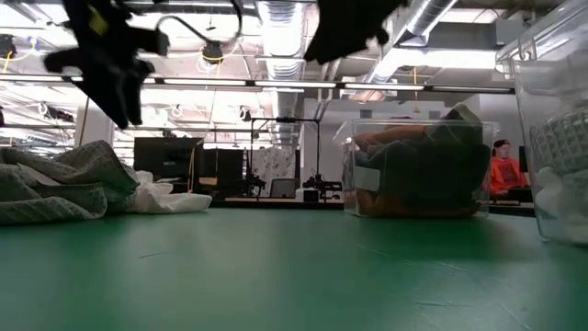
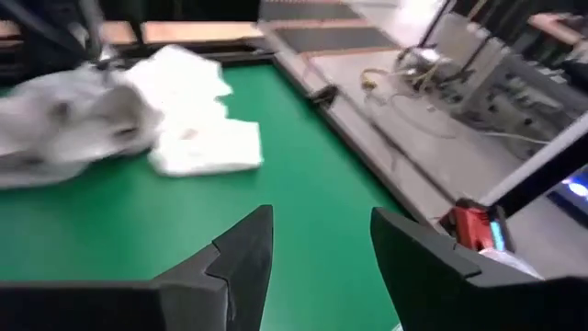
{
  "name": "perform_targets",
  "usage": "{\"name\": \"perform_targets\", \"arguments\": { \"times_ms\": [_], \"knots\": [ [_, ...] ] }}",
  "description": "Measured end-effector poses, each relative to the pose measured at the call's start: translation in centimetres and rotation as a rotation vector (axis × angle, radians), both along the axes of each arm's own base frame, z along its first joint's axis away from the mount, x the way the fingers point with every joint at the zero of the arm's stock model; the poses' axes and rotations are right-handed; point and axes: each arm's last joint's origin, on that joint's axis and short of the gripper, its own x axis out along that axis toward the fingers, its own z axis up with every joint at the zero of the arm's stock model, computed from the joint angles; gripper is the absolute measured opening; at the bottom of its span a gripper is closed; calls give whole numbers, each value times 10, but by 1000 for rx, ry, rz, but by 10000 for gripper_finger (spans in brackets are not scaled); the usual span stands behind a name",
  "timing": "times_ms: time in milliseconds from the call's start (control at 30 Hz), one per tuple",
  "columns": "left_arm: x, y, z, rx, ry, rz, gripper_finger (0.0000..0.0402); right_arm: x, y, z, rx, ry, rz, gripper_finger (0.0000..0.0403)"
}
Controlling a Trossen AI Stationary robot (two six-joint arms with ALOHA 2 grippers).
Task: Sort towels by color in basket
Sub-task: Put the white towel into the bottom transparent bin
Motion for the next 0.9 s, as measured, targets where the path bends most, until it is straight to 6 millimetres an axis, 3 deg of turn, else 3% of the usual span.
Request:
{"name": "perform_targets", "arguments": {
  "times_ms": [200, 400, 800, 900],
  "knots": [
    [21, 43, -13, -14, 7, 31, 174, 0, -7, -24, 19, -74, 23, 219],
    [44, 73, -46, -93, 118, 26, 174, -2, -6, -31, -22, -62, 47, 219],
    [68, 81, -97, -253, 303, -33, 171, -3, -7, -34, 6, -34, 58, 219],
    [70, 79, -99, -241, 318, -87, 136, -5, -4, -36, 10, -3, 64, 219]
  ]
}}
